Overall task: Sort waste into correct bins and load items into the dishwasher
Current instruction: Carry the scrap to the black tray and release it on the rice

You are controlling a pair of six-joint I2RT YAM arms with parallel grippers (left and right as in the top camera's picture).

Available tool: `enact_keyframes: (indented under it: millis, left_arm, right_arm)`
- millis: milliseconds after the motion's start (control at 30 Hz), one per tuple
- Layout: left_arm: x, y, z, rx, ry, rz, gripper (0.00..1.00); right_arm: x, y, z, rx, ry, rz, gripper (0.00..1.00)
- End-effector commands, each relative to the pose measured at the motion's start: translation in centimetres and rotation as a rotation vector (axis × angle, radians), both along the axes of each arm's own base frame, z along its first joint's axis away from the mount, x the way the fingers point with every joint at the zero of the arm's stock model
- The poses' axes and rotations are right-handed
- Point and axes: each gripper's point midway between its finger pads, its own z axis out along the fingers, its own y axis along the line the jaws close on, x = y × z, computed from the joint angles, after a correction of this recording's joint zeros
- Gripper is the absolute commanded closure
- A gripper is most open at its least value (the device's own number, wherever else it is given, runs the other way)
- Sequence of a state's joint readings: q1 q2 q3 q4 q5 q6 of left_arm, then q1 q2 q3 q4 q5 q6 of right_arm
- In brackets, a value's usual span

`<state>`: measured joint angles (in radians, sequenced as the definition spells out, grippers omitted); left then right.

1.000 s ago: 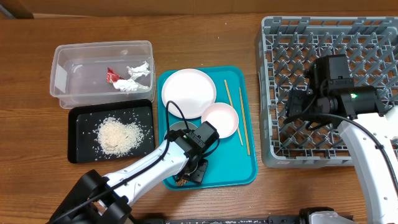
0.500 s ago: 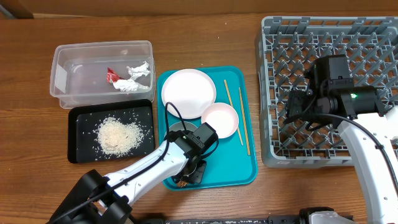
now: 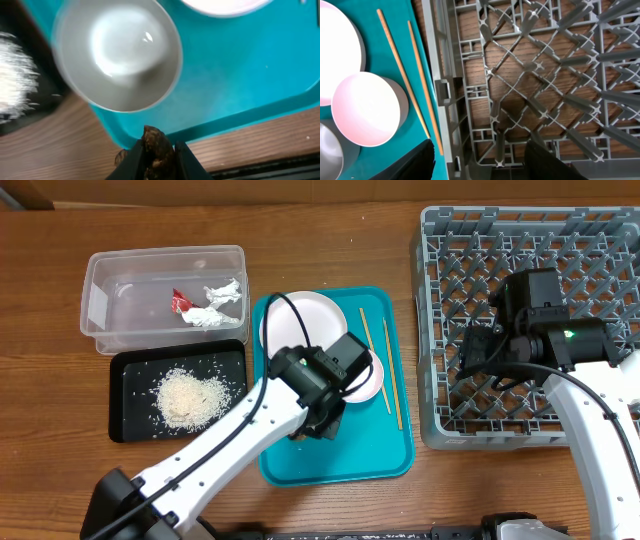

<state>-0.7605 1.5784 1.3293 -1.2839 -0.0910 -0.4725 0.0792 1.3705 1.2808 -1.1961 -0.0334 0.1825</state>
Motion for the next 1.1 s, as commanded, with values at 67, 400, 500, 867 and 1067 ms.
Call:
enact_keyframes:
  millis: [67, 400, 500, 867, 1067]
  left_arm:
    - [4.8, 6.4, 3.8, 0.025, -0.14, 0.252, 0.96]
    - [7.3, 20.2, 2.3, 0.054, -0.14, 0.752, 0.96]
    - [7.0, 22.8, 0.2, 0.063, -0.134, 0.844, 0.96]
    - [5.7, 28.1, -5.8, 0.161, -0.198, 0.983, 0.88]
    - [5.7, 28.2, -6.2, 0.157, -0.199, 0.988, 0.78]
  right_arm:
    - [0.5, -0.2, 1.5, -0.006, -0.052, -0.007, 0.4]
    - [0.5, -0.2, 1.5, -0.006, -0.053, -0.007, 0.4]
    - [0.5, -0.2, 1.5, -0.005, -0.053, -0.007, 0.4]
    - [0.3, -0.2, 1.5, -0.006, -0.045, -0.007, 0.4]
    - [0.3, -0.2, 1.4, -0.006, -0.043, -0.007, 0.4]
